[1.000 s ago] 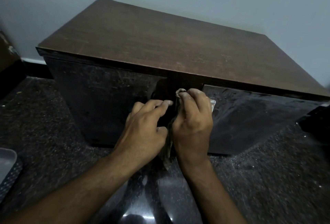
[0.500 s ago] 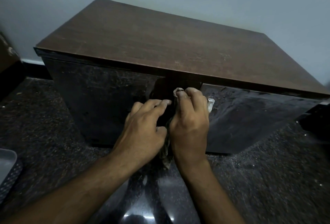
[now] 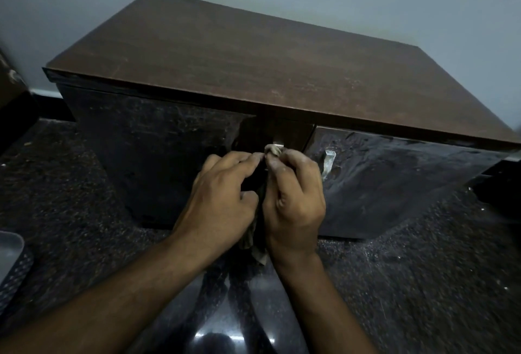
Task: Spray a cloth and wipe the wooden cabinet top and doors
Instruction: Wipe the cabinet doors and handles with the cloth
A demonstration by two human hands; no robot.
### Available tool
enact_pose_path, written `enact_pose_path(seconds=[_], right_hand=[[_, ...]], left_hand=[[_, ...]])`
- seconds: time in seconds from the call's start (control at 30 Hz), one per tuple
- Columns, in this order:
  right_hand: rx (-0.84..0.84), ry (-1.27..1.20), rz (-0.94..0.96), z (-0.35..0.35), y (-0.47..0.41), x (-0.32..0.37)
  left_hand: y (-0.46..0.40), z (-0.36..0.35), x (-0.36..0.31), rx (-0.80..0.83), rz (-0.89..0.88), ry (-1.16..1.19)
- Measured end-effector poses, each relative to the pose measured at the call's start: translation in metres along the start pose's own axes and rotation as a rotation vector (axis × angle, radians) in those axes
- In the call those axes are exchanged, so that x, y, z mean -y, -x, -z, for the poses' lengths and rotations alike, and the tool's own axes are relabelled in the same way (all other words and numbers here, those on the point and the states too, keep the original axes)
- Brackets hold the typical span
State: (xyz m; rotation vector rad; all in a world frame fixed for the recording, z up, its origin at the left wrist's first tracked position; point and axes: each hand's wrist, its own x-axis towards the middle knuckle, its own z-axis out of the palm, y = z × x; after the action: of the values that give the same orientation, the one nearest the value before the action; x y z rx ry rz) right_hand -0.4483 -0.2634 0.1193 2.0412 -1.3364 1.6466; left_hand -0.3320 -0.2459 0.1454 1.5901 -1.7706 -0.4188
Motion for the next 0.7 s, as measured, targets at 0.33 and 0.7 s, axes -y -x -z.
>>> enact_pose_path(seconds=[0.33,0.7], right_hand=[[0.045,-0.159,-0.252,-0.018,0.035,-0.015],[-0.117,-0.481,-1.143,-0.031,0.027,0.004]], left_hand=[[-0.001,0.006,0.001,-0.077,0.037,0.045],[-0.002,0.009,0.004,-0.075,0.039,0.029]])
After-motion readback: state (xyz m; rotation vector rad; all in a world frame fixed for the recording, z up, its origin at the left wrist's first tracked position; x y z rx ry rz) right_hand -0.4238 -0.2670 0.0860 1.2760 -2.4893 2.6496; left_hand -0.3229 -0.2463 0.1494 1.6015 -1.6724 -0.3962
